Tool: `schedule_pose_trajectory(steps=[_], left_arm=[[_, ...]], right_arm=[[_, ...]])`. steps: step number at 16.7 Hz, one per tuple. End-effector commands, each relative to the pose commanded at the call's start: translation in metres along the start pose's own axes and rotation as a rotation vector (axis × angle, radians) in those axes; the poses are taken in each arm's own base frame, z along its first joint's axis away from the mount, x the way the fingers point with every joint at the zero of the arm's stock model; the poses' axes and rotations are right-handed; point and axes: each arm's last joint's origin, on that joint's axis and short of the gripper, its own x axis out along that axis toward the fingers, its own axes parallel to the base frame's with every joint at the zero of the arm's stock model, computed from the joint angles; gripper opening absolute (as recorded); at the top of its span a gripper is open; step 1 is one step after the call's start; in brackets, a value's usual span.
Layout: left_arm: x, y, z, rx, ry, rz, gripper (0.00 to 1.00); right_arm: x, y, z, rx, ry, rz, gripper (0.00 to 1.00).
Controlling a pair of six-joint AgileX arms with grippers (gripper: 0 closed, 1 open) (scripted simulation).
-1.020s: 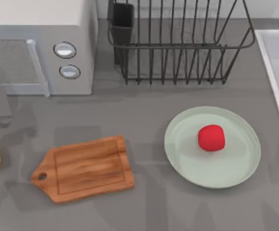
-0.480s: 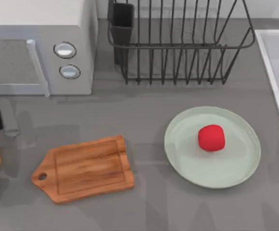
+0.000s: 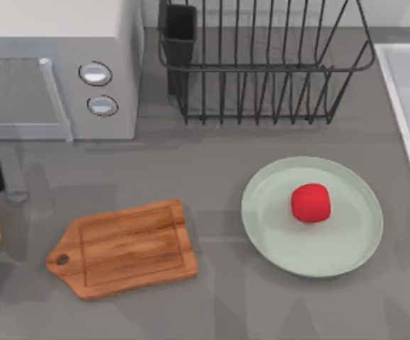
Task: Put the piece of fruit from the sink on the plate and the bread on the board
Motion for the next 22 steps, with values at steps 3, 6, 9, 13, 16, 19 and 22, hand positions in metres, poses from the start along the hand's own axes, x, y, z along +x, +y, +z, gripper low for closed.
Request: schedule_pose_trajectory(steps=[3, 6, 9, 13, 16, 19, 22], left_arm=[[0.0, 0.0, 0.0, 0.0, 0.0, 0.0, 0.32], [0.0, 0.0, 0.0, 0.0, 0.0, 0.0, 0.1], [0.0, 0.0, 0.0, 0.0, 0.0, 0.0, 0.0], [0.0, 0.0, 0.0, 0.0, 0.0, 0.0, 0.0], [-0.012, -0.002, -0.002, -0.013, -0.002, 0.0, 0.0], [-0.017, -0.005, -0.004, -0.01, 0.006, -0.016, 0.0], [-0.037, -0.008, -0.006, -0.007, 0.019, -0.033, 0.0]], right_arm=[[0.0, 0.0, 0.0, 0.0, 0.0, 0.0, 1.0], [0.0, 0.0, 0.0, 0.0, 0.0, 0.0, 1.0], [0.0, 0.0, 0.0, 0.0, 0.0, 0.0, 1.0], [0.0, 0.0, 0.0, 0.0, 0.0, 0.0, 1.0], [0.0, 0.0, 0.0, 0.0, 0.0, 0.0, 1.0], [0.0, 0.0, 0.0, 0.0, 0.0, 0.0, 1.0], [0.0, 0.0, 0.0, 0.0, 0.0, 0.0, 1.0]])
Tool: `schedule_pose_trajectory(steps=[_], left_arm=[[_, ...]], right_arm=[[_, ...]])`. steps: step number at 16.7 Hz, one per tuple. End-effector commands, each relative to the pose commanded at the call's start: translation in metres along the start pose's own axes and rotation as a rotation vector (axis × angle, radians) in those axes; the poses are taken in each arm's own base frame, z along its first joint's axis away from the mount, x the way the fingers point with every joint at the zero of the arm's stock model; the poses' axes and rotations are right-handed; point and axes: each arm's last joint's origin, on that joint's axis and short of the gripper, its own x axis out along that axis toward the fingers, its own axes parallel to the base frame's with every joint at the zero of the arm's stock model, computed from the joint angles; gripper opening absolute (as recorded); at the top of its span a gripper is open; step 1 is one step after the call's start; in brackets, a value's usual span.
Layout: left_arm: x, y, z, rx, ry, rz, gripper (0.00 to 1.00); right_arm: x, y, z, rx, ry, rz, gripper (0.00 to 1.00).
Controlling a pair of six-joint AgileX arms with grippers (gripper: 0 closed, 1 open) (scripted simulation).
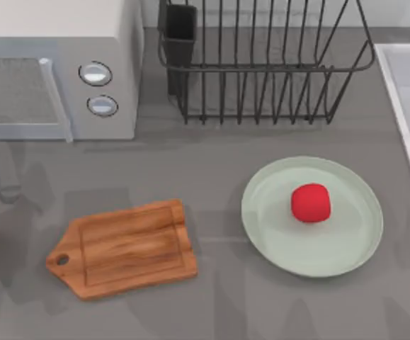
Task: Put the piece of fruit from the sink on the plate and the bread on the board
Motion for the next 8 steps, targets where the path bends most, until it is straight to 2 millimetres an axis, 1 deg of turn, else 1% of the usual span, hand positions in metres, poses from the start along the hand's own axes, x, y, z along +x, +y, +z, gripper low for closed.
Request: schedule_pose_trajectory(steps=[5, 8], left_arm=[[-0.05, 0.002, 0.001, -0.002, -0.005, 0.014, 0.0], [-0.072, 0.003, 0.002, -0.004, -0.018, 0.03, 0.0]], right_arm=[[0.0, 0.0, 0.0, 0.0, 0.0, 0.0, 1.0], [0.0, 0.0, 0.0, 0.0, 0.0, 0.0, 1.0]])
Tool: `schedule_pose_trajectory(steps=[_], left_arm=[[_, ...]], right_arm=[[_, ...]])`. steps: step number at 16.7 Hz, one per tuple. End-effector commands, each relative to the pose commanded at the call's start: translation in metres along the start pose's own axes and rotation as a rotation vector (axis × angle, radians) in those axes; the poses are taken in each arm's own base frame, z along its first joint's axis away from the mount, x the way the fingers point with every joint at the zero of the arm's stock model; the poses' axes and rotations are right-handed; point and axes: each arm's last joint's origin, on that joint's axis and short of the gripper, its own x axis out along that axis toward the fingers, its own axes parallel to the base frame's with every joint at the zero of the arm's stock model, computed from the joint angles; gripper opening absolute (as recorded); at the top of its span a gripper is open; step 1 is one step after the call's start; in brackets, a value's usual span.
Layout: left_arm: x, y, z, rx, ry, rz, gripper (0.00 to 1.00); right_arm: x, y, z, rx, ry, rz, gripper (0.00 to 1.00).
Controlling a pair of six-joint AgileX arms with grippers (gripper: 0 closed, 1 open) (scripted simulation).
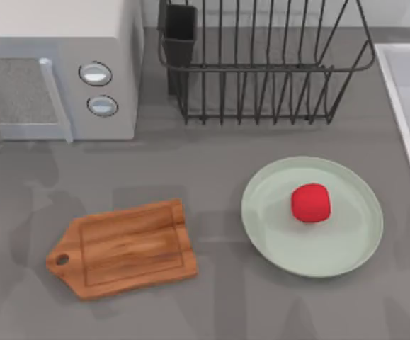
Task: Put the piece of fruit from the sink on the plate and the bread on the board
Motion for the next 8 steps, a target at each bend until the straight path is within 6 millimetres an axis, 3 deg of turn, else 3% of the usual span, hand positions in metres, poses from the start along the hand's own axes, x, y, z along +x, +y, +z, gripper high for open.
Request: schedule_pose_trajectory(steps=[6, 8], left_arm=[[-0.0013, 0.0006, -0.0003, -0.002, 0.0, 0.0, 0.0], [0.0001, -0.0021, 0.0082, -0.005, 0.009, 0.002, 0.0]], right_arm=[[0.0, 0.0, 0.0, 0.0, 0.0, 0.0, 1.0], [0.0, 0.0, 0.0, 0.0, 0.0, 0.0, 1.0]])
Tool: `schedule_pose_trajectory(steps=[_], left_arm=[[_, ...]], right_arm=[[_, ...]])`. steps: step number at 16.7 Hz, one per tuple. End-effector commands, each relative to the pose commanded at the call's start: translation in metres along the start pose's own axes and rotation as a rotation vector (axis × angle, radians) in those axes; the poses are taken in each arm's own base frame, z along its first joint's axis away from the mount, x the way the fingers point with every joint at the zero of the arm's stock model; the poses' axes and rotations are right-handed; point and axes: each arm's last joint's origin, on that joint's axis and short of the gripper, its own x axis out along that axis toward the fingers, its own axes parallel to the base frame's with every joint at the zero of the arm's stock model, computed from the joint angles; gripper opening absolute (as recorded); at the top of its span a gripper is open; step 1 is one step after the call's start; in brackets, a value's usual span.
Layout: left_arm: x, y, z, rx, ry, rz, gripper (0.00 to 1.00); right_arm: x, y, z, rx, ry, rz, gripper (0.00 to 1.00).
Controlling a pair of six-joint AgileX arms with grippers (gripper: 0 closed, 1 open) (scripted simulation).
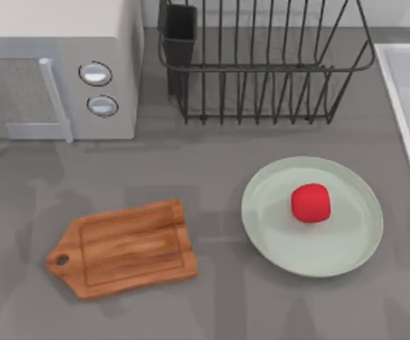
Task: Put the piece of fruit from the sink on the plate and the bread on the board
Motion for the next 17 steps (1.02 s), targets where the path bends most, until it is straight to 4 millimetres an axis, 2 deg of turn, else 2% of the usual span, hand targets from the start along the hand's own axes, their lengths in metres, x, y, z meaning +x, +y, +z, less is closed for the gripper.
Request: schedule_pose_trajectory(steps=[4, 7, 12, 17], left_arm=[[0.006, -0.016, 0.04, -0.051, 0.04, 0.018, 0.0], [0.012, -0.035, 0.077, -0.17, 0.062, 0.047, 0.0], [0.018, -0.069, 0.126, -0.561, 0.034, 0.096, 0.0], [0.023, -0.096, 0.149, -0.936, -0.01, 0.066, 0.0]], right_arm=[[0.0, 0.0, 0.0, 0.0, 0.0, 0.0, 1.0], [0.0, 0.0, 0.0, 0.0, 0.0, 0.0, 1.0], [0.0, 0.0, 0.0, 0.0, 0.0, 0.0, 1.0], [0.0, 0.0, 0.0, 0.0, 0.0, 0.0, 1.0]])
